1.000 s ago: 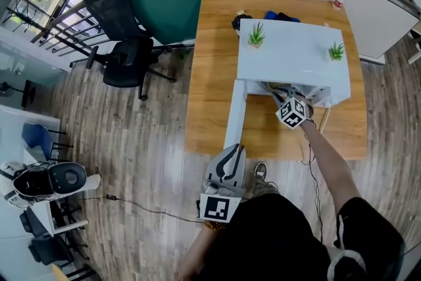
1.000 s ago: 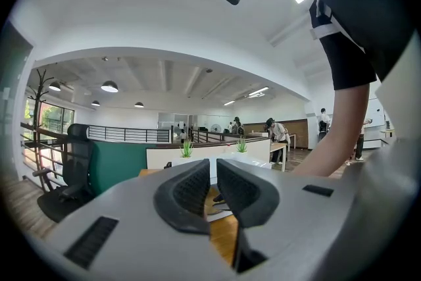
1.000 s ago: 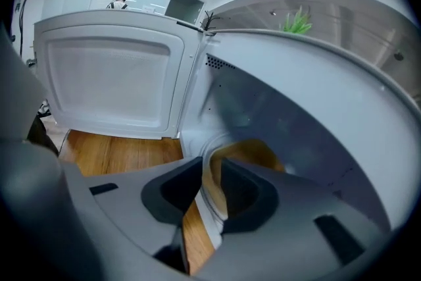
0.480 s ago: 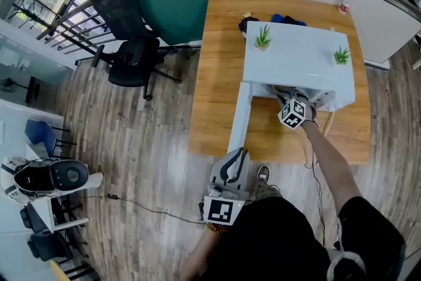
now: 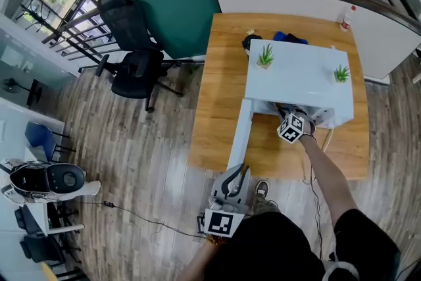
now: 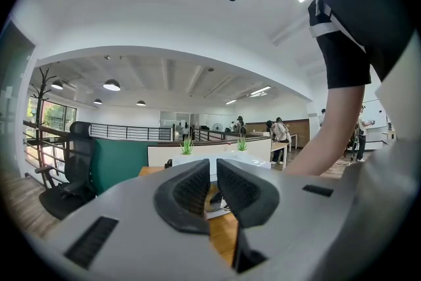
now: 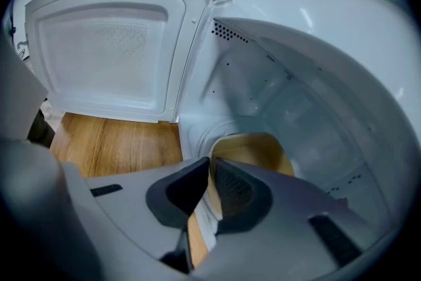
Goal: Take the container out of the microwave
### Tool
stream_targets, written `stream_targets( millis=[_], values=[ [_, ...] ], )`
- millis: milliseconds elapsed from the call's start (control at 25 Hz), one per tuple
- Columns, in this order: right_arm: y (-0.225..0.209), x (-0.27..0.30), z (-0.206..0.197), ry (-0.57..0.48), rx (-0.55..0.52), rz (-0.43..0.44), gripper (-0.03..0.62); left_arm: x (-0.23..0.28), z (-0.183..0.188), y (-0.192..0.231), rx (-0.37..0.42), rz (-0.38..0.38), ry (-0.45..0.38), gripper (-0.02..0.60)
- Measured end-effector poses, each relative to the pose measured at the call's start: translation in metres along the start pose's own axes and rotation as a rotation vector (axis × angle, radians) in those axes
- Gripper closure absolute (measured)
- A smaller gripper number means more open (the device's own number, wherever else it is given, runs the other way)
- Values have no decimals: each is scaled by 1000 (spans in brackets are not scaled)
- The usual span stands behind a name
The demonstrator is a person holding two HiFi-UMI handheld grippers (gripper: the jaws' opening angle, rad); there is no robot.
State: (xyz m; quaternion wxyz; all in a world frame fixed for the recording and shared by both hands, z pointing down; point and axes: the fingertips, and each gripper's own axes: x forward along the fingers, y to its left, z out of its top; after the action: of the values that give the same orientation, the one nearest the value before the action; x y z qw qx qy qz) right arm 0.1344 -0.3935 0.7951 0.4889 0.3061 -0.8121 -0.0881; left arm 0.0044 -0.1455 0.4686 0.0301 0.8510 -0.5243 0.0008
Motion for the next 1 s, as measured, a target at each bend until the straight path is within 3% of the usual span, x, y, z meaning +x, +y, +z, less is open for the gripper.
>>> stream_targets(
  millis=[360,1000],
  values=[
    [-10,-21,14,-63,14,-39,572,2,-2,-6,-4,-22,11,534],
    [-9,-35,16,-83,7,-57,571,0,-2,-15,-19,-38,-1,534]
  ],
)
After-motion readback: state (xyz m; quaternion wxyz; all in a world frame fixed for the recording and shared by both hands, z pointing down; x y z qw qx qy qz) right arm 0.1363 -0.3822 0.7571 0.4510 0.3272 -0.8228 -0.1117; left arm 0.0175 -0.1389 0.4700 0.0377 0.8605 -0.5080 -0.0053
